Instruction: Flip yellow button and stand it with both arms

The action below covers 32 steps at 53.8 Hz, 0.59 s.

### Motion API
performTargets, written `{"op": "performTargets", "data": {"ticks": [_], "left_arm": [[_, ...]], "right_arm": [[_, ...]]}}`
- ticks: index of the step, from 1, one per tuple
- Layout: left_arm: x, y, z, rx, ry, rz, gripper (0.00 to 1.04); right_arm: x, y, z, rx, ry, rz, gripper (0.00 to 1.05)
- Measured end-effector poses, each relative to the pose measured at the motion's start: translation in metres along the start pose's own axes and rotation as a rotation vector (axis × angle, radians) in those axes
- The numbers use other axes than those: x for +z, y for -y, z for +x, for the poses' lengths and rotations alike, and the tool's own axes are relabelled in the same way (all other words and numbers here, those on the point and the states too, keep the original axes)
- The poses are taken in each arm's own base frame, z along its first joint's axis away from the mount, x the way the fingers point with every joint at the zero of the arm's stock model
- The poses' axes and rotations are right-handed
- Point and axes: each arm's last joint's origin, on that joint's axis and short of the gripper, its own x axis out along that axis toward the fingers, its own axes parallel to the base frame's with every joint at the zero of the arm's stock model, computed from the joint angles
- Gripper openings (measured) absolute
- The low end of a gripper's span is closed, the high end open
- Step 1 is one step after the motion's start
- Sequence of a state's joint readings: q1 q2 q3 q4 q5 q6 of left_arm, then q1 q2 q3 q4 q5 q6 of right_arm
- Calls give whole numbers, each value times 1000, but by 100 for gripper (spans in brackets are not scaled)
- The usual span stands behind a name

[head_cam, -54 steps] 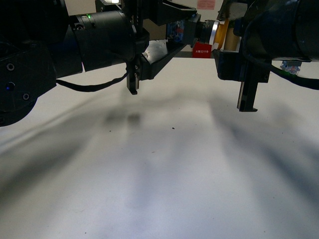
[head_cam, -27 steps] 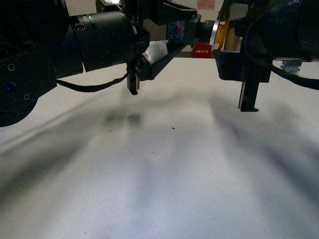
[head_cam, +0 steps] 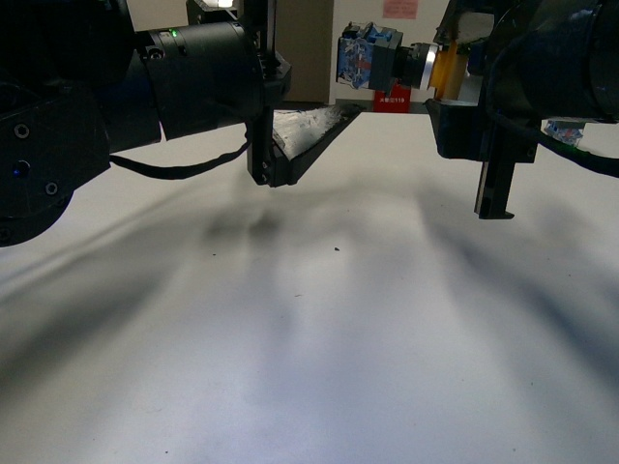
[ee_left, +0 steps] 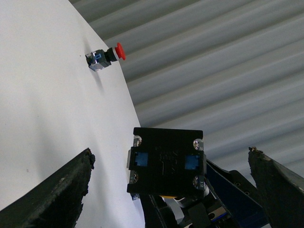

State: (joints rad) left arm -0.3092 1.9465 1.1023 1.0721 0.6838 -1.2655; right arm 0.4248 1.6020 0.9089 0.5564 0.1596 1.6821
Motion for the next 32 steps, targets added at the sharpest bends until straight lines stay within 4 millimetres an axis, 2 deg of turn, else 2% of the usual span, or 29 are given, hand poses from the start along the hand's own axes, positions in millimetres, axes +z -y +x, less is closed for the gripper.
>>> {"op": "performTargets", "data": {"ticks": [32], "left_arm": [[0, 0, 0, 0, 0, 0, 98]], "right_arm": [[6, 6, -2, -18, 12, -19, 37]]}}
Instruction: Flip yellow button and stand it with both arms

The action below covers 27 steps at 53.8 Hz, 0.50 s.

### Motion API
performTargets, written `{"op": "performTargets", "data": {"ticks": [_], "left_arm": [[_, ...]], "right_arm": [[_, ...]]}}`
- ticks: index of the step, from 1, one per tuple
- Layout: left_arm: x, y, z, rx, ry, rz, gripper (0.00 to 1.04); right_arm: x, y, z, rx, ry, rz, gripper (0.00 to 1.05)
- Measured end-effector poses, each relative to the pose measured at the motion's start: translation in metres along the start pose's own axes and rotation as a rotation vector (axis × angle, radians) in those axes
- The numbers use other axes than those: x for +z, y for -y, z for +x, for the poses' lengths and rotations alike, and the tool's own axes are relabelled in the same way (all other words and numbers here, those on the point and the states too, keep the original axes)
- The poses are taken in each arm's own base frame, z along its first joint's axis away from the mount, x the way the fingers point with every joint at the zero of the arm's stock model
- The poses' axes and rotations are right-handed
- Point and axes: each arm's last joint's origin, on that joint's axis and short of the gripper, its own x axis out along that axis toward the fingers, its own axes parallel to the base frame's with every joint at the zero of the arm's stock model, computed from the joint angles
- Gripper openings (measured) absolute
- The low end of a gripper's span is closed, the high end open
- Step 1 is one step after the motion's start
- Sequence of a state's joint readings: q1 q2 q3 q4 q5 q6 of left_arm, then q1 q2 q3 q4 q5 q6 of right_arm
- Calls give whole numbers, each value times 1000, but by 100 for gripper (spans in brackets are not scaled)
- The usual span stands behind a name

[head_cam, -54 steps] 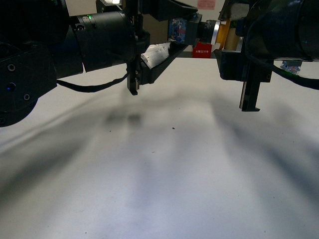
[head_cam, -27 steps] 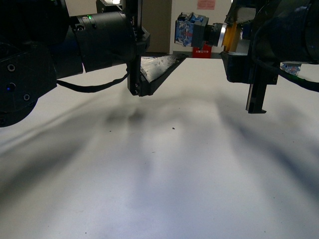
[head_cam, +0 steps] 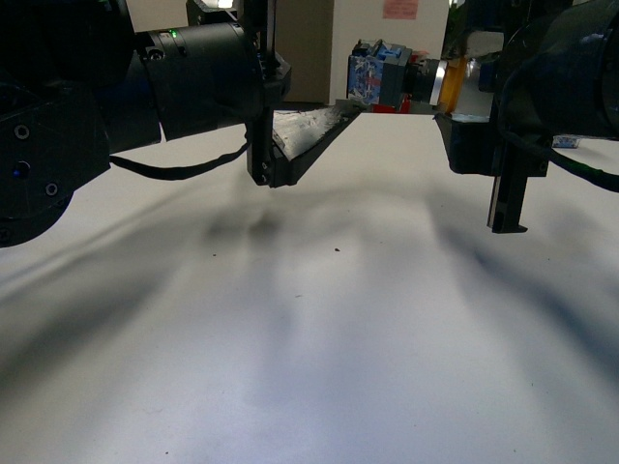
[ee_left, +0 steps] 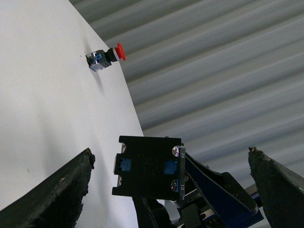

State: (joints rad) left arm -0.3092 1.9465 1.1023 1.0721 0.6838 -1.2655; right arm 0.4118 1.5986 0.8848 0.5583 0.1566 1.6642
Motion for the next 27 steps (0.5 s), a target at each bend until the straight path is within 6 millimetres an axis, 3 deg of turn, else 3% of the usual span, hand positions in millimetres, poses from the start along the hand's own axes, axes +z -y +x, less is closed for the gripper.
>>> {"op": "performTargets", "data": {"ticks": [9, 13, 16, 19, 27], "left_arm": [[0, 0, 0, 0, 0, 0, 98], [-3, 0, 2, 136, 170, 75, 91], [-9, -1, -15, 414, 387, 279, 81], [-16, 1, -39, 646, 496, 556, 70], [-23, 10, -89, 900, 517, 915, 48]], "right_arm": [[0, -1, -1, 2, 0, -3, 37], [0, -1, -1, 3, 0, -4, 37], [0, -2, -2, 6, -1, -8, 37], [0, -1, -2, 5, 0, -10, 37], [2, -3, -3, 11, 7, -10, 37]]}}
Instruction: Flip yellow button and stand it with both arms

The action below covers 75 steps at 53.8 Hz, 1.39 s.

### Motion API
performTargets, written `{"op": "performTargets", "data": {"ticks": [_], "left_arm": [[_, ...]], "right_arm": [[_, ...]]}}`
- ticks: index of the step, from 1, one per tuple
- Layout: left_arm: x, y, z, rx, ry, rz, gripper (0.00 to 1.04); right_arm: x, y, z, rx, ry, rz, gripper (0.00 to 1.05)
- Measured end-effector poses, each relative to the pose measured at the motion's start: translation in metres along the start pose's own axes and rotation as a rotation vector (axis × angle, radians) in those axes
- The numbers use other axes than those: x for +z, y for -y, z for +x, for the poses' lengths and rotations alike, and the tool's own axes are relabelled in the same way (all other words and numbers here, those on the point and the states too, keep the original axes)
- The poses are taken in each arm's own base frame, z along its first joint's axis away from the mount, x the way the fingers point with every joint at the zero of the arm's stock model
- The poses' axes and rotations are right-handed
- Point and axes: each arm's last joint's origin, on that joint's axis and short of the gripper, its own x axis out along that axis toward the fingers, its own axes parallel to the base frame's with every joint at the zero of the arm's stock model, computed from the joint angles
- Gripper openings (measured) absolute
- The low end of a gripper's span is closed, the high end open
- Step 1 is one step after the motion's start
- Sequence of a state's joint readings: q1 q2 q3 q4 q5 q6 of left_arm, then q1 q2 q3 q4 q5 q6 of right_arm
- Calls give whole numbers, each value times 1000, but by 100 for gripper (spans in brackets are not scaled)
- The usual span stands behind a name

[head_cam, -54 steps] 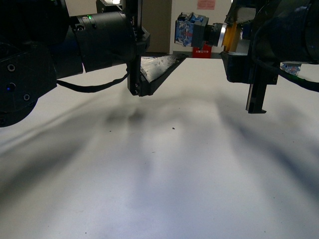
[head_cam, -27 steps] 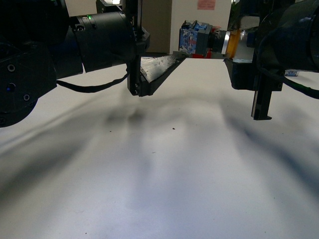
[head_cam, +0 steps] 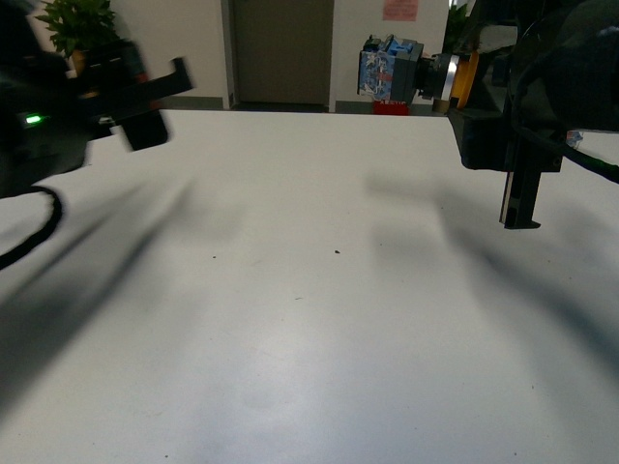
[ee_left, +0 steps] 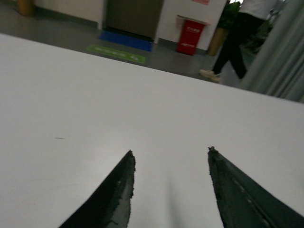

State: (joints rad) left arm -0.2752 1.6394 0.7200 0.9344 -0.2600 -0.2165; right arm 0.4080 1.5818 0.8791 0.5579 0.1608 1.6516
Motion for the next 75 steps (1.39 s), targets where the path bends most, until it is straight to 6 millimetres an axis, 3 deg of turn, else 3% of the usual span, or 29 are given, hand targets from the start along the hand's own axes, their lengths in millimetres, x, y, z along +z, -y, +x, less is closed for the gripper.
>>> {"op": "performTargets", "data": {"ticks": [15, 25, 50, 75], "left_arm": [[-12, -39, -60, 3, -29, 190, 3], [-15, -59, -98, 16, -23, 206, 4], [-28, -84, -149, -1, -32, 213, 4], [-24, -87, -175, 16, -19, 212, 4]], "right_arm": [[-1, -2, -3, 7, -5, -7, 37], [0, -3, -4, 6, 0, -12, 37], [0, -3, -8, 2, 11, -28, 37], [5, -9, -17, 17, 20, -26, 37]]}}
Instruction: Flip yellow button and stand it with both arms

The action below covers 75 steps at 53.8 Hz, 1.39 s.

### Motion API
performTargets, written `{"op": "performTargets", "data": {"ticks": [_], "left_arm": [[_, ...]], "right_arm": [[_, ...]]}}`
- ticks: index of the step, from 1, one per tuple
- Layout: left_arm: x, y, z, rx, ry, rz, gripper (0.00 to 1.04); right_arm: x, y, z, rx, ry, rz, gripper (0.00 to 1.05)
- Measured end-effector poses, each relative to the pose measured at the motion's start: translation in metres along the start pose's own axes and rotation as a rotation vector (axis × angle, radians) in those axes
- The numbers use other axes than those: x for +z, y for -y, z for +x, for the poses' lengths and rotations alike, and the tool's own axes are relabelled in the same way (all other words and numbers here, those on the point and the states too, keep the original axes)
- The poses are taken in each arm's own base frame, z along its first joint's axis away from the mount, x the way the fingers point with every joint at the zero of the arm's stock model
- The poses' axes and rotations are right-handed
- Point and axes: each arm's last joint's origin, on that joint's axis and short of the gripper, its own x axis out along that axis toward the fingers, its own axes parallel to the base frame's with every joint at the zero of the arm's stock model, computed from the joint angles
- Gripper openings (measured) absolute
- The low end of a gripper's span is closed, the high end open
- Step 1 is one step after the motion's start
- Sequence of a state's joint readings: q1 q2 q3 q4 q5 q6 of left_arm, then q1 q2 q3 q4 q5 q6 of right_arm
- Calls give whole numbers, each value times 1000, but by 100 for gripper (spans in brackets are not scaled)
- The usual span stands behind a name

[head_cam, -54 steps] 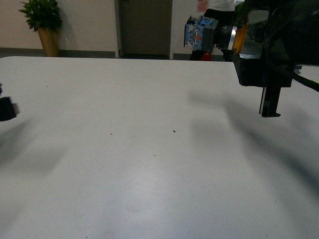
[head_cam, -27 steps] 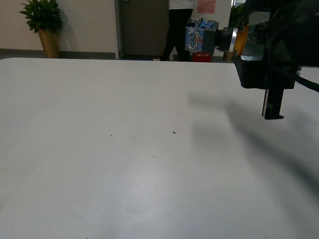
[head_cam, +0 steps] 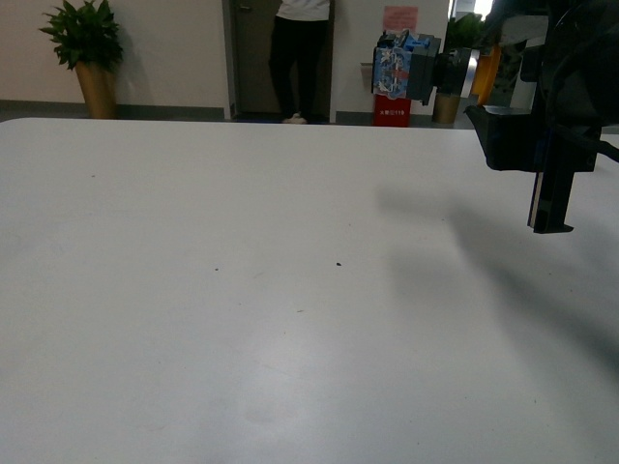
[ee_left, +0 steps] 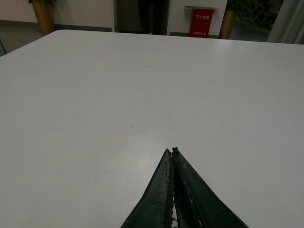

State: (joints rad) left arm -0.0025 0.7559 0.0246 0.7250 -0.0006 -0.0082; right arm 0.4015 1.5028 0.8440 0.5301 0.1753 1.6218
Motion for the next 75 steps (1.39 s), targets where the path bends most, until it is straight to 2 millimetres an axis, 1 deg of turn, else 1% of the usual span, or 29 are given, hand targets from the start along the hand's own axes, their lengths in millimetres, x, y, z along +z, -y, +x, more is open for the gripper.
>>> {"op": "performTargets", "data": {"ticks": [16, 37, 75], "left_arm": [[6, 0, -13, 0, 21, 0, 4], [9, 0, -26, 0, 31, 0, 4], [9, 0, -41, 0, 31, 0, 4]], "right_arm": [[2, -3, -6, 6, 3, 2, 37], [5, -3, -10, 9, 6, 0, 37], [10, -4, -12, 16, 19, -9, 37]]}}
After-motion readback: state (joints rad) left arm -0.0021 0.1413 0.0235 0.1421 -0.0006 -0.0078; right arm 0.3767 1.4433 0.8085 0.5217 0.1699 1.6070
